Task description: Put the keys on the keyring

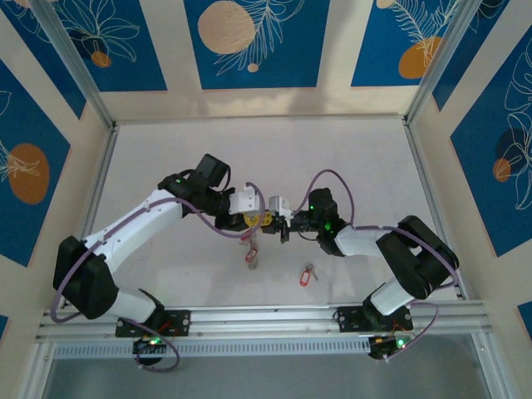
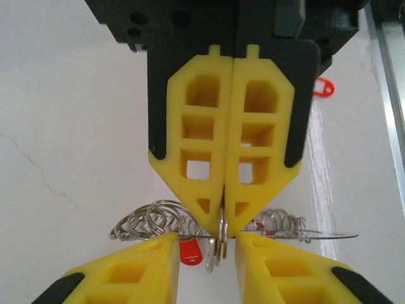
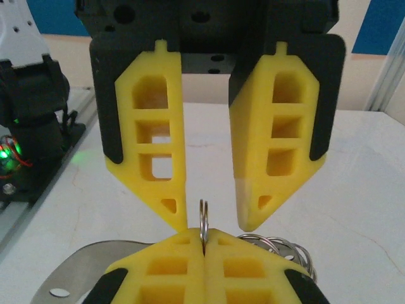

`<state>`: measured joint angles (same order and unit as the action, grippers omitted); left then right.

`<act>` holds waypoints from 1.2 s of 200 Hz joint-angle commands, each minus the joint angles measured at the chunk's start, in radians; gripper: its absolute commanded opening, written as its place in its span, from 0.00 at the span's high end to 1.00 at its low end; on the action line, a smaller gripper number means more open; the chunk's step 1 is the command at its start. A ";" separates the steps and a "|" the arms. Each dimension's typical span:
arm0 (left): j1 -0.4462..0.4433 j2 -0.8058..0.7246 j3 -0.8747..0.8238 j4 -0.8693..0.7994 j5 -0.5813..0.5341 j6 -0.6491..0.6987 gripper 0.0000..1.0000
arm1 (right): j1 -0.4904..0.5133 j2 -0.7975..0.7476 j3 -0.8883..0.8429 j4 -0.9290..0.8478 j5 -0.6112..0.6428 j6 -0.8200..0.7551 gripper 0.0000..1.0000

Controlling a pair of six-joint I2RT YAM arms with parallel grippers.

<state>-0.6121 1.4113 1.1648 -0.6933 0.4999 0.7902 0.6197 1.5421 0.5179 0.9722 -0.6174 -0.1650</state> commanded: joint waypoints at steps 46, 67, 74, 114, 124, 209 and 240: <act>0.080 -0.145 -0.146 0.200 0.259 -0.065 0.71 | -0.037 0.072 -0.022 0.427 -0.098 0.237 1.00; 0.098 -0.151 -0.146 0.218 0.274 -0.079 0.73 | -0.035 0.070 -0.013 0.426 -0.103 0.234 1.00; 0.100 -0.148 -0.144 0.220 0.279 -0.080 0.73 | -0.035 0.071 -0.010 0.426 -0.104 0.233 1.00; 0.102 -0.137 -0.151 0.275 0.286 -0.119 0.73 | -0.032 0.079 -0.001 0.425 -0.123 0.235 1.00; 0.102 -0.129 -0.146 0.272 0.299 -0.118 0.72 | -0.030 0.080 0.002 0.425 -0.129 0.237 1.00; 0.101 -0.085 -0.133 0.221 0.364 -0.093 0.78 | -0.025 0.072 0.012 0.421 -0.102 0.231 1.00; 0.101 -0.088 -0.128 0.219 0.345 -0.087 1.00 | -0.022 0.068 0.017 0.400 -0.102 0.213 1.00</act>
<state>-0.5171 1.3193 1.0271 -0.4568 0.8185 0.6868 0.5896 1.6203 0.5053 1.3445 -0.7231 0.0605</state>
